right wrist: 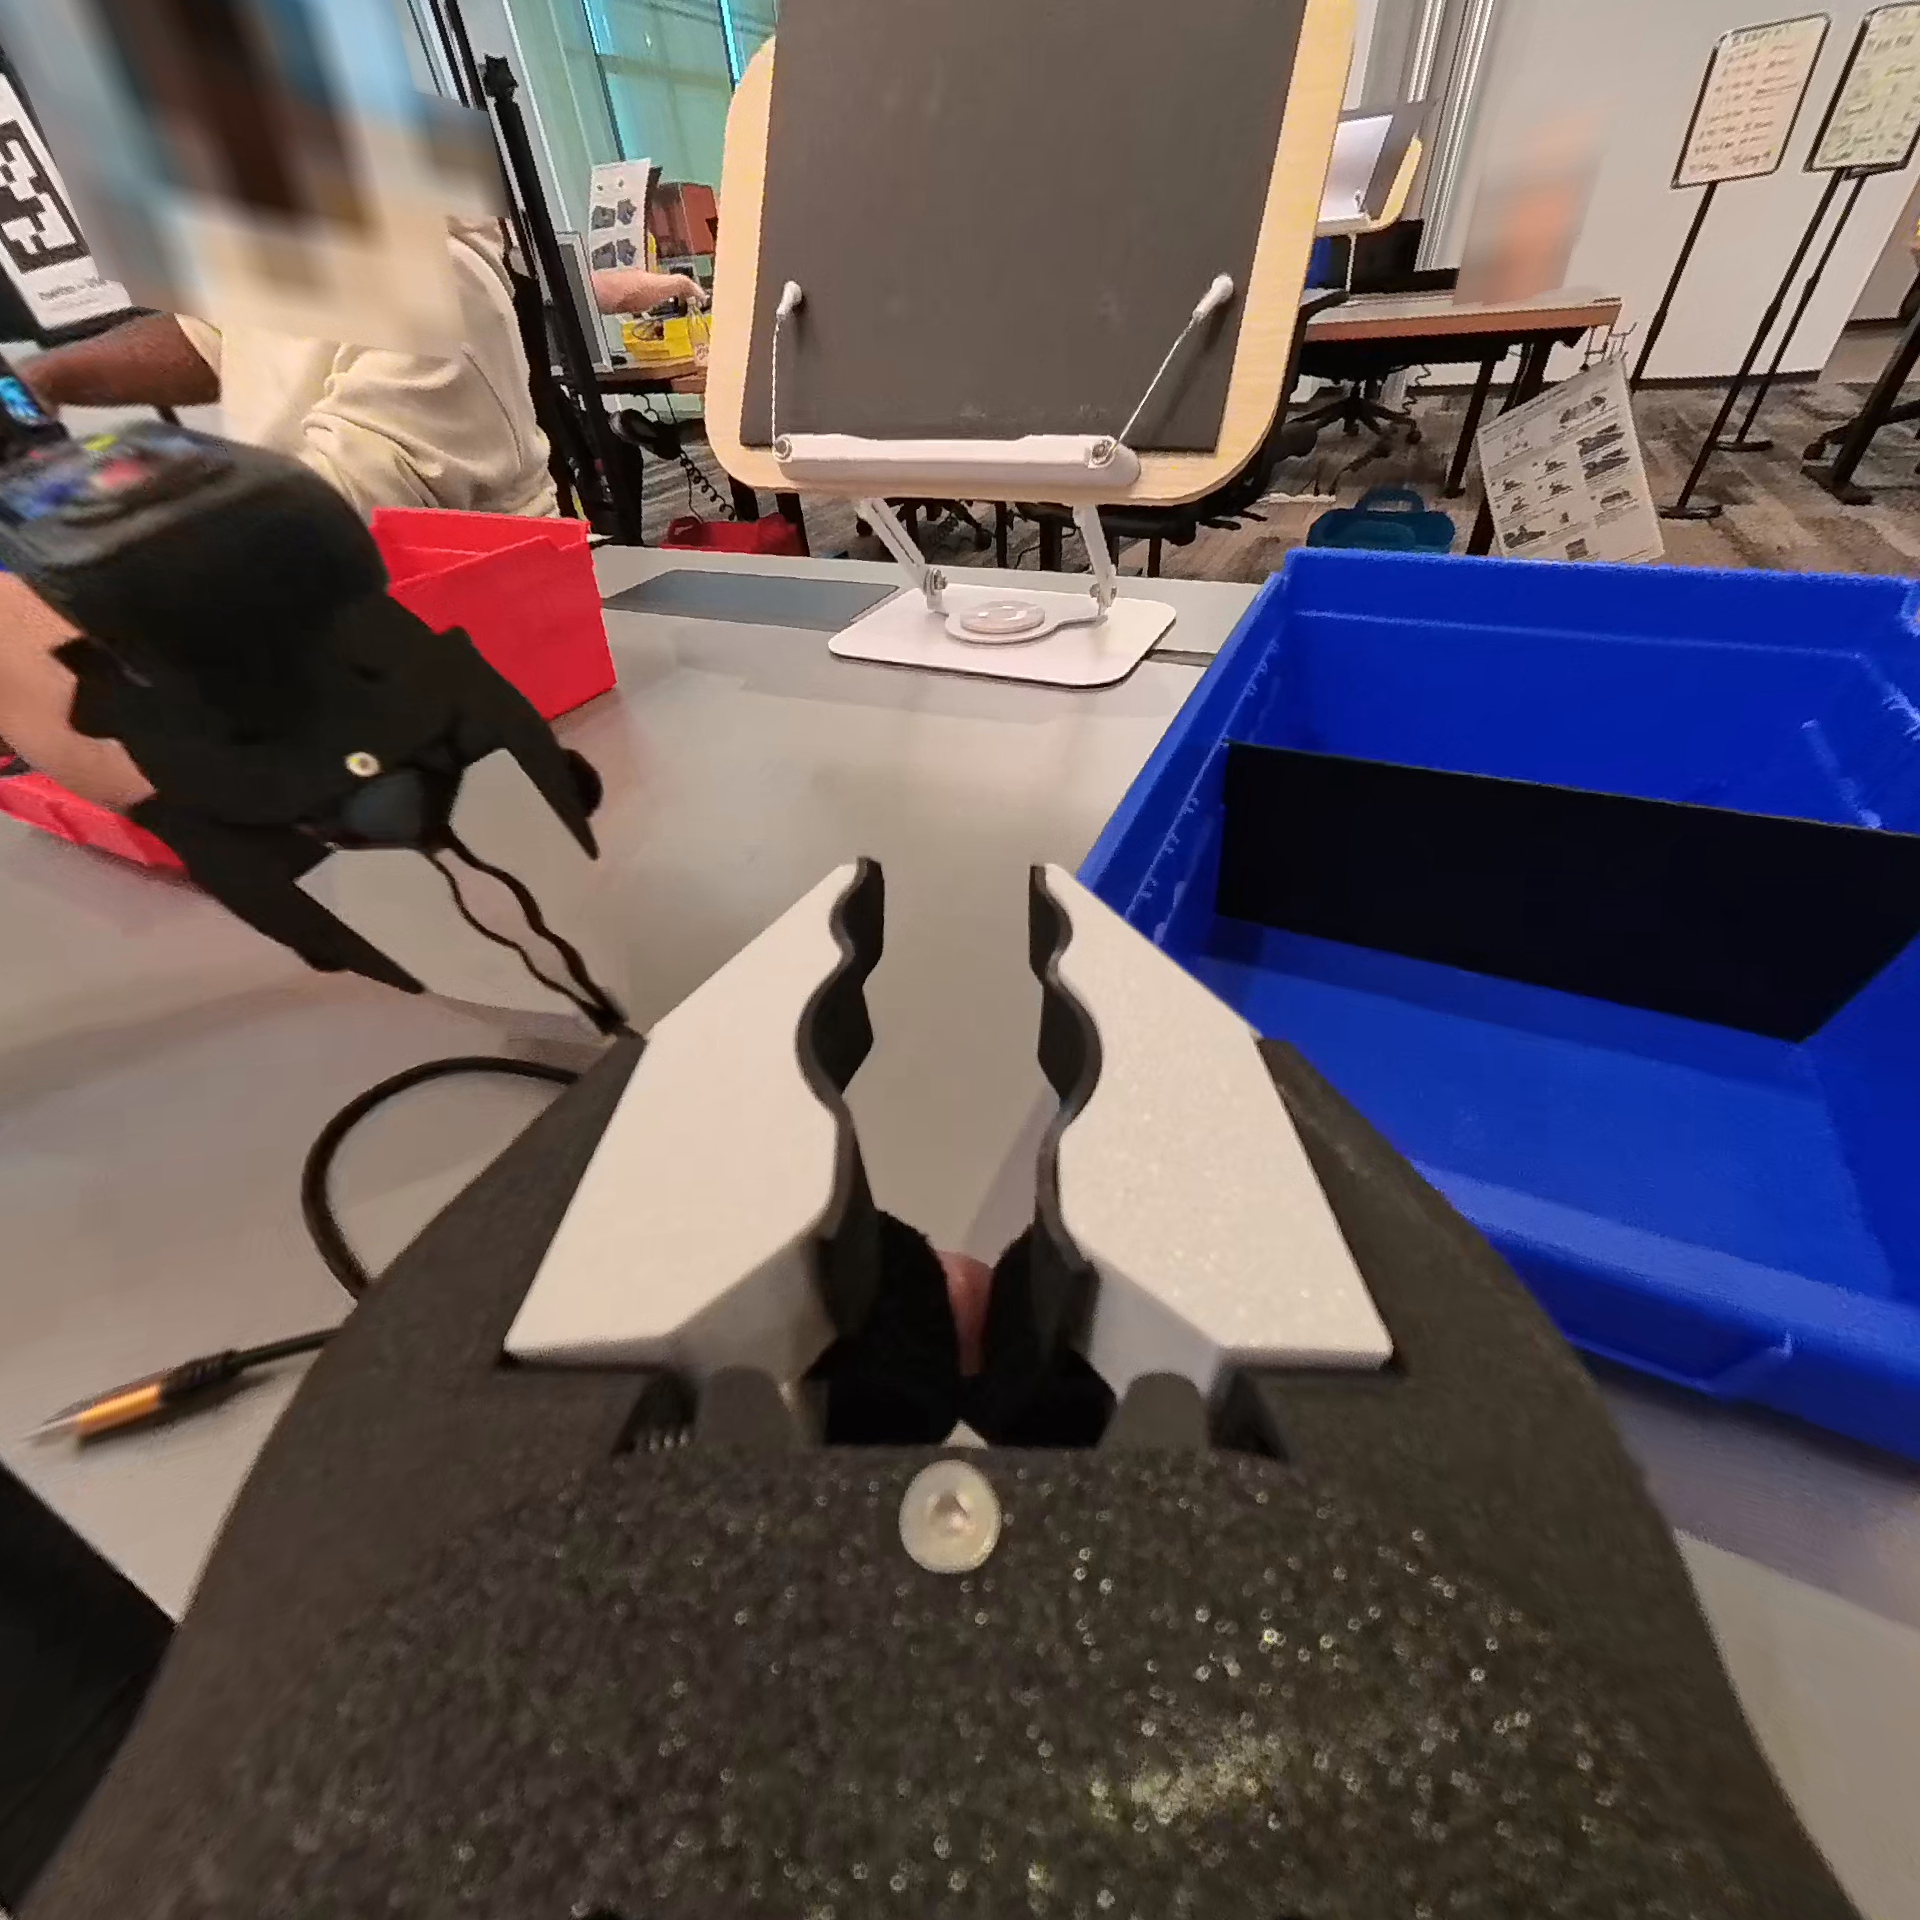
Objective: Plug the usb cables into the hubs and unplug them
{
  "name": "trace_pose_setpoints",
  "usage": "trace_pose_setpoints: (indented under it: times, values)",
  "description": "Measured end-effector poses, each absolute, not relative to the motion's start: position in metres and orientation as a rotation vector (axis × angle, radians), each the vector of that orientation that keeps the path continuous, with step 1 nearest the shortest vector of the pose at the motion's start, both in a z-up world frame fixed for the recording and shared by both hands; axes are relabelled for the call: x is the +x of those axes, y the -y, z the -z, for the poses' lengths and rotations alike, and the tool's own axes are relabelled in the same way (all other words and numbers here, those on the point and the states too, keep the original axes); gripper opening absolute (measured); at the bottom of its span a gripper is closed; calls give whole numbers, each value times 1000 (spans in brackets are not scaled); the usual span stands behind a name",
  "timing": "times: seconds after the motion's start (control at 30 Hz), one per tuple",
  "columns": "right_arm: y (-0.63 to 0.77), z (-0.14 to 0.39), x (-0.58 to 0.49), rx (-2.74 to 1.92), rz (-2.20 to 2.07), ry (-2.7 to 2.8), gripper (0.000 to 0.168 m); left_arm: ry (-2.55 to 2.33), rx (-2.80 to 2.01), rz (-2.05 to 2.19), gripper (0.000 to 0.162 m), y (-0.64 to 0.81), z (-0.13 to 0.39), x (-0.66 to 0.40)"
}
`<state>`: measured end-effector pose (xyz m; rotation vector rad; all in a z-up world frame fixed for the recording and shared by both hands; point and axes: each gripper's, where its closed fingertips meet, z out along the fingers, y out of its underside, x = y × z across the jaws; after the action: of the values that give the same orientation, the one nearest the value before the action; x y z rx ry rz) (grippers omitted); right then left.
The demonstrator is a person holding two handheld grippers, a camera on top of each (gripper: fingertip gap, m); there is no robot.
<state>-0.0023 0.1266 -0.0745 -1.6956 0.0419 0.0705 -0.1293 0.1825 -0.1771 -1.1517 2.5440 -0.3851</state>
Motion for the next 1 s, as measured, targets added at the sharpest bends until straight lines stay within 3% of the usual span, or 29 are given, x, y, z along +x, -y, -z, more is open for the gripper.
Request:
trace_pose_setpoints:
  times: [0.2, 0.3, 0.43, 0.53, 0.67, 0.77, 1.0]
  values:
    - [-125, 82, -2, -1716, -108, -64, 27, -2459, -1209, 547, 7, -178, 174, -110]
    - [-125, 81, -2, -1713, -117, -69, 27, -2311, -1248, 733, 23, -176, 139, -107]
    - [-126, 82, -4, -1715, -136, -68, 28, -2069, -1286, 892, 26, -209, 67, -146]
    - [-128, 86, -9, -1722, -176, -68, 28, -1929, -1485, 785, 28, -286, 37, -209]
    - [-136, 92, -19, -1735, -216, -65, 28, -1568, -2132, 472, 29, -431, 46, -304]
    - [-143, 94, -30, -1751, -226, -24, 28, -1062, -2640, 635, 39, -487, 67, -336]
    - [-146, 95, -36, -1766, -172, 51, 28, -496, -3062, 231, 47, -527, 134, -403]
